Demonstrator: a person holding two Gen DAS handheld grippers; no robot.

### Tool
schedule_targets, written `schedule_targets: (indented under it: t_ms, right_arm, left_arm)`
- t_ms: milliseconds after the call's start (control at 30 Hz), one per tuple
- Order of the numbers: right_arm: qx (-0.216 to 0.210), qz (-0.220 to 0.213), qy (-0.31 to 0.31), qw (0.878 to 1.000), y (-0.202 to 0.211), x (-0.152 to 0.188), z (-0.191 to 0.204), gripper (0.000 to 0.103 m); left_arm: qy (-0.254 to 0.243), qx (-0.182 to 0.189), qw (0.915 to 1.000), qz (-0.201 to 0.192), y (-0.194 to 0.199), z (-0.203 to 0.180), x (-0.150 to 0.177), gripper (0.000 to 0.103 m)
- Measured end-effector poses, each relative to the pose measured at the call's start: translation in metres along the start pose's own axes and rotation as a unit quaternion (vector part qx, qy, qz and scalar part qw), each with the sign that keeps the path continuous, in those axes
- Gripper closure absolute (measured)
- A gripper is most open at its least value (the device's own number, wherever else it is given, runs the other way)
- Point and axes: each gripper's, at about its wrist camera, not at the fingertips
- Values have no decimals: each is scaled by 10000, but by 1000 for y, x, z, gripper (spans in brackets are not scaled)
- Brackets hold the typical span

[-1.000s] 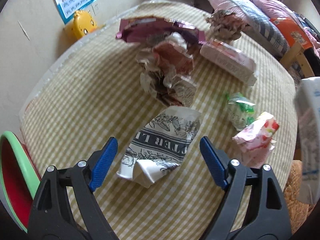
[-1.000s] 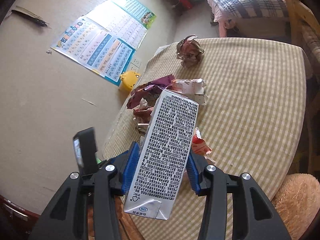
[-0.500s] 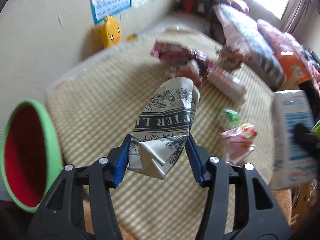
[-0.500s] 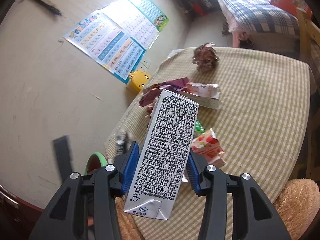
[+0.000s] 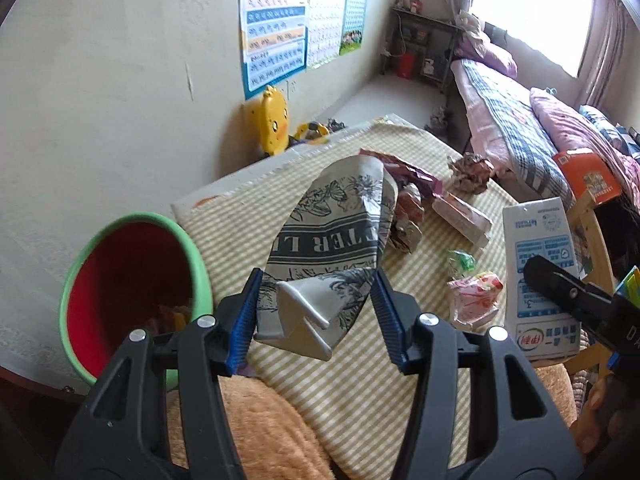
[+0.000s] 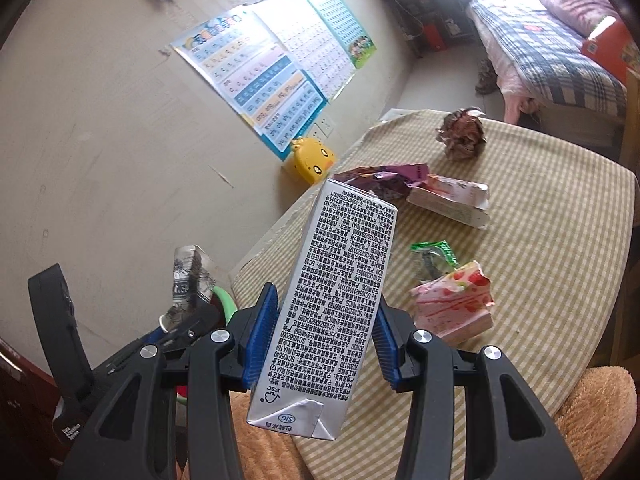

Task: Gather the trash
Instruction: 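Carry both items over the red bin and open both tools to drop them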

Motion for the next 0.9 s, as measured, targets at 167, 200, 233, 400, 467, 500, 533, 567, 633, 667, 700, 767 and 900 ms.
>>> schedule_targets:
  t_ms: [167,200,233,400,467,500,533,567,633,667,700,767,900]
  right_arm:
    - [22,-17,168,9999,0,3,14,59]
    - [26,-10,205,9998,0,4,17,59]
    - [29,-2,231,9997,-1,5,19,59]
    - [48,45,383,9992,-4,10,29,59]
    - [56,68,442,9990,-6,11,34,59]
    - [61,80,472,9988,-7,12,35,59]
    - [63,86,493,9987,-7,13,38,59]
    - [65,90,515,9986,-8,14,40,59]
    - [66,96,565,9983,-9,16,44,59]
    - [69,101,597,9981,-9,17,46,59]
    - [71,106,632,9979,-10,17,49,59]
    - [71,121,672,9976,-12,19,52,59]
    - [77,177,743,9971,-17,22,58,59]
  left_arm:
    - [69,-58,9997,-211,14,10,1,51]
    - [73,-70,9997,-239,16,12,1,51]
    - [80,-87,9996,-270,18,13,2,51]
    - [127,-106,9992,-363,25,22,5,51]
    - [171,-42,9991,-373,26,26,7,51]
    - [176,-46,9991,-377,26,27,8,51]
    - [178,-55,9991,-380,26,28,8,51]
    - [178,-64,9991,-385,27,30,9,51]
    - [188,-97,9989,-419,29,32,9,51]
    - [187,-120,9988,-432,29,33,10,51]
    - [187,-160,9987,-443,31,34,10,51]
    - [198,-214,9985,-453,31,38,10,51]
    - [250,-308,9981,-461,31,47,12,51]
Point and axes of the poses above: each gripper's, at about its wrist camera, not at the fingertips, and y roughly against the way its jaws point, z to its left, x to its underside, and after that the axes turned 4 degrees about -y, right-handed
